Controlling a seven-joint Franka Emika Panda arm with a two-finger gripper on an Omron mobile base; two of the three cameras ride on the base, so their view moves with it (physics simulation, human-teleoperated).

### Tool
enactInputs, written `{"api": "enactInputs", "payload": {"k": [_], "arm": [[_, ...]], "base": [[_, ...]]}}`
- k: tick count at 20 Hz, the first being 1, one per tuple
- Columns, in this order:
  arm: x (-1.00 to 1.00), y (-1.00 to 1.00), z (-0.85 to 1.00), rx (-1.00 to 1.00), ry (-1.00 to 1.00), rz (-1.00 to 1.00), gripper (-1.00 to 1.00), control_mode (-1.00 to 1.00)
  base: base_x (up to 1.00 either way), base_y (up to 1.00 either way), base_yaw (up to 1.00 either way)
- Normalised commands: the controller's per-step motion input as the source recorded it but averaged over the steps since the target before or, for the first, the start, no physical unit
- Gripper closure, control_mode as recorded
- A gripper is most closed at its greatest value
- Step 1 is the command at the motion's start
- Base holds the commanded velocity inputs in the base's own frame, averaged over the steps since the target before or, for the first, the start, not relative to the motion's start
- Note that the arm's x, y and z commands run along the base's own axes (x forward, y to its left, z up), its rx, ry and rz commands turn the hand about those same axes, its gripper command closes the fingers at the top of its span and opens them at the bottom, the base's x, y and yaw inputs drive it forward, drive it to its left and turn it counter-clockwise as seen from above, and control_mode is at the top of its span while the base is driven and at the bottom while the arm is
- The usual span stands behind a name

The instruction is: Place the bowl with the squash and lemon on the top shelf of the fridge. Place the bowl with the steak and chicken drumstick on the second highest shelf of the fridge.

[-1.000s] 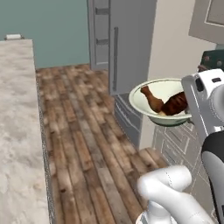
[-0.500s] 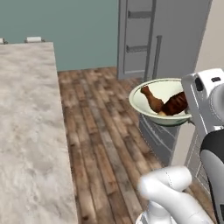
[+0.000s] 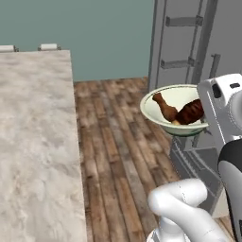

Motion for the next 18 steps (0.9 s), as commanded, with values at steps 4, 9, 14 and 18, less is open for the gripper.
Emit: {"api": "enactInputs", "payload": {"k": [4, 9, 14, 18], "arm": [[0.00, 0.00, 0.00, 0.00, 0.00, 0.00, 1.00, 1.00], [0.00, 0.00, 0.00, 0.00, 0.00, 0.00, 1.00, 1.00], [0.00, 0.00, 0.00, 0.00, 0.00, 0.00, 1.00, 1.00], [0.00, 0.00, 0.00, 0.00, 0.00, 0.00, 1.00, 1.00]], "base": [[1.00, 0.05, 0.07], [0.79, 0.11, -0.17], [0.64, 0.28, -0.36], [0.56, 0.44, -0.52]]}}
